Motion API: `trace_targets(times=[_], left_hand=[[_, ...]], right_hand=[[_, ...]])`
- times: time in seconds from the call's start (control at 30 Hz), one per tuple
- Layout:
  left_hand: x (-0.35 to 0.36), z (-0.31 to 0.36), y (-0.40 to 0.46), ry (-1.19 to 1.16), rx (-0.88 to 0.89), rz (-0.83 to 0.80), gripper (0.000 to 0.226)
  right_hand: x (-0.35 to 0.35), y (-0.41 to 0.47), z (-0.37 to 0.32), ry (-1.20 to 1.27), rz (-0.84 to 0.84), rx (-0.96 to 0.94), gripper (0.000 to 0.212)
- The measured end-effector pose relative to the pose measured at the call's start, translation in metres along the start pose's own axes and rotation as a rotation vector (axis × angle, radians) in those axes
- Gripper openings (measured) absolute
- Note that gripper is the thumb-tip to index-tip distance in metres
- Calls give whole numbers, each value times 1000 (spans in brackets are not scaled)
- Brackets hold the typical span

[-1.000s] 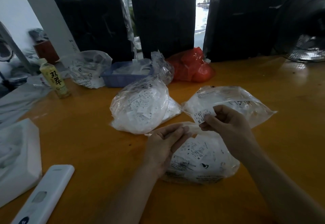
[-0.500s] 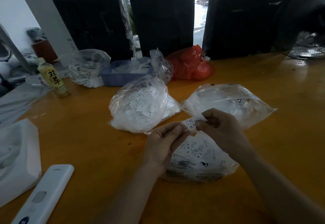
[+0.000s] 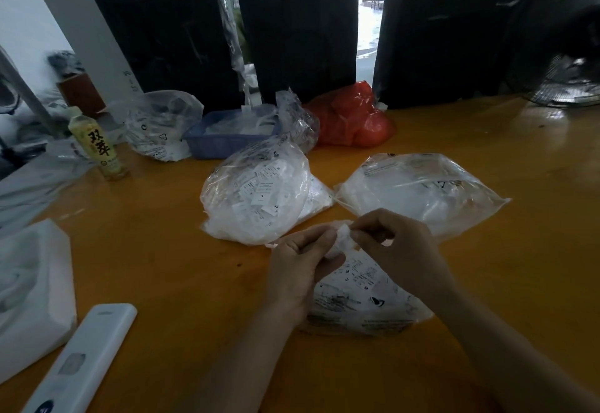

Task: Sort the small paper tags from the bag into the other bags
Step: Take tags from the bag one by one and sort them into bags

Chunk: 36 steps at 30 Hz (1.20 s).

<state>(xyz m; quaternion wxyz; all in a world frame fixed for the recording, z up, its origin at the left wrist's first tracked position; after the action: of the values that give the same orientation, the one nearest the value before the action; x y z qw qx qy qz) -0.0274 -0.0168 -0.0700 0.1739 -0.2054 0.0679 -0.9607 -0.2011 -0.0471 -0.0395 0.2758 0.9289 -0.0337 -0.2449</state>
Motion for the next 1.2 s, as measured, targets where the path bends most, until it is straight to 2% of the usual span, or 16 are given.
trace_targets(times=[0.13,0.27,0.4,0.5,0.57,0.67,0.8,0.97,1.07,1.2], left_hand=[[1,1,-1,12,14,-52,20],[0,6,-4,167,105,-18,19],[-4,25,-4,439,404,29,33],[-16,64,9,701,833,271,32],[-26,89,26,905,1033,450,31],[-36,101,58,1104,976,558,27],[-33,90,82,1234,929,474,24],[-21,78,95,1459,905,325,27],[-19,77,98,1476,853,210,34],[-23,79,100,1585,813,230,48]], right_hand=[[6,-5,-10,7,-61,-80,19],[2,-1,-6,-6,41,-56,13],[-10,7,-1,41,122,9,13],[-29,24,17,-129,288,33,14],[-37,37,39,-372,258,92,21],[-38,46,73,-640,26,201,33],[-28,42,96,-781,-130,145,39],[-26,43,104,-838,-108,84,36],[-26,42,103,-830,-93,49,27],[-28,42,98,-789,-25,66,23]])
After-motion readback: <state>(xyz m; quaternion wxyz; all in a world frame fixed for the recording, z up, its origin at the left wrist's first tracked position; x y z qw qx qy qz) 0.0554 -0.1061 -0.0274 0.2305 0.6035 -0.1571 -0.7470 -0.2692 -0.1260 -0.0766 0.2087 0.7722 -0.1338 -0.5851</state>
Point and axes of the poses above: each hand's wrist, its own y-axis towards the middle knuckle, its own x-axis out of the palm, z = x × y, the point moved 3 cm from there along y, towards the middle knuckle, and after that the axes turned 13 degrees about z, right-handed, at the moved point
